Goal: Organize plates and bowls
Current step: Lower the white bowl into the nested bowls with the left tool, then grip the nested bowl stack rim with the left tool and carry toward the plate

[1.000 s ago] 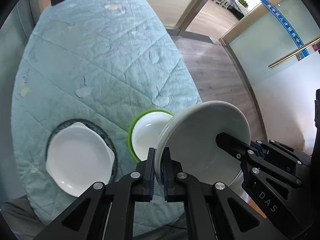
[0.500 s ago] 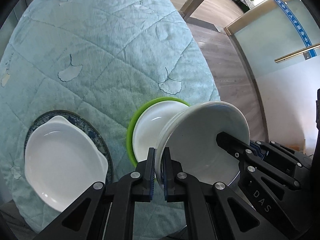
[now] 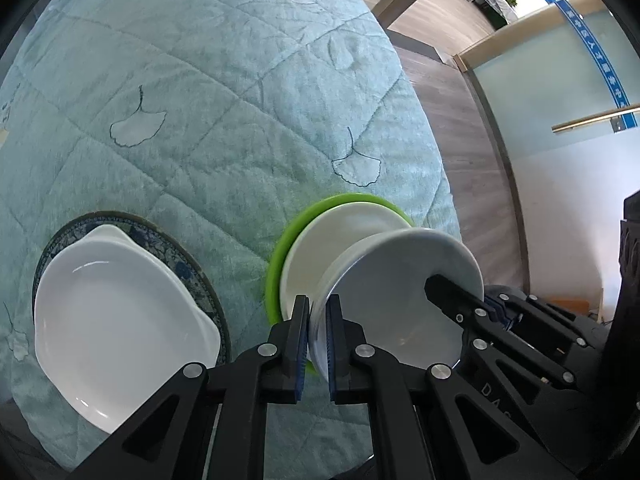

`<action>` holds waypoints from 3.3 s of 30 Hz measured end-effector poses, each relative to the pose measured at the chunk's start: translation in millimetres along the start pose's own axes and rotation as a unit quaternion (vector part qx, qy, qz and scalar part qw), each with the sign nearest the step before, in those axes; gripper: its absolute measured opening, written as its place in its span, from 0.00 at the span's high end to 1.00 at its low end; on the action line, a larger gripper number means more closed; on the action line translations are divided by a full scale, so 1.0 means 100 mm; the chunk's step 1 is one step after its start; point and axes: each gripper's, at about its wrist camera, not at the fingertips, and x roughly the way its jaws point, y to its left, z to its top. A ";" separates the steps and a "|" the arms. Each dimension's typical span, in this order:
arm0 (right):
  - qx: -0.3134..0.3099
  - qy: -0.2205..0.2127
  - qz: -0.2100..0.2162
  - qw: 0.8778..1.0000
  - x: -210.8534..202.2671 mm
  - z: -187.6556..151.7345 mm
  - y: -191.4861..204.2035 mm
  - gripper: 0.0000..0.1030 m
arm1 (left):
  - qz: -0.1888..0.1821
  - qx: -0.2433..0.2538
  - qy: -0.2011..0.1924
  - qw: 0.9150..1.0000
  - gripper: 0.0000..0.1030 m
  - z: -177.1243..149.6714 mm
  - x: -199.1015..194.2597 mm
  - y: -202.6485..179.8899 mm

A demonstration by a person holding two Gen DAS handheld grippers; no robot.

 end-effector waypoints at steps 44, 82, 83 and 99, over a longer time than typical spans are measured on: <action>0.030 0.009 0.113 0.993 0.23 -0.02 -0.48 0.23 | -0.035 -0.012 0.059 0.998 0.56 0.33 0.36 0.18; 0.055 0.056 0.111 0.991 0.36 0.11 -0.32 0.83 | -0.005 0.036 0.060 0.998 0.80 0.30 0.35 0.06; 0.056 0.050 0.114 0.991 0.30 0.12 -0.32 0.83 | -0.003 0.038 0.054 0.998 0.80 0.29 0.28 0.03; 0.043 -0.022 0.133 0.990 -0.96 -0.03 -0.15 0.83 | 0.017 0.070 -0.029 0.997 0.80 -0.11 -1.20 -0.33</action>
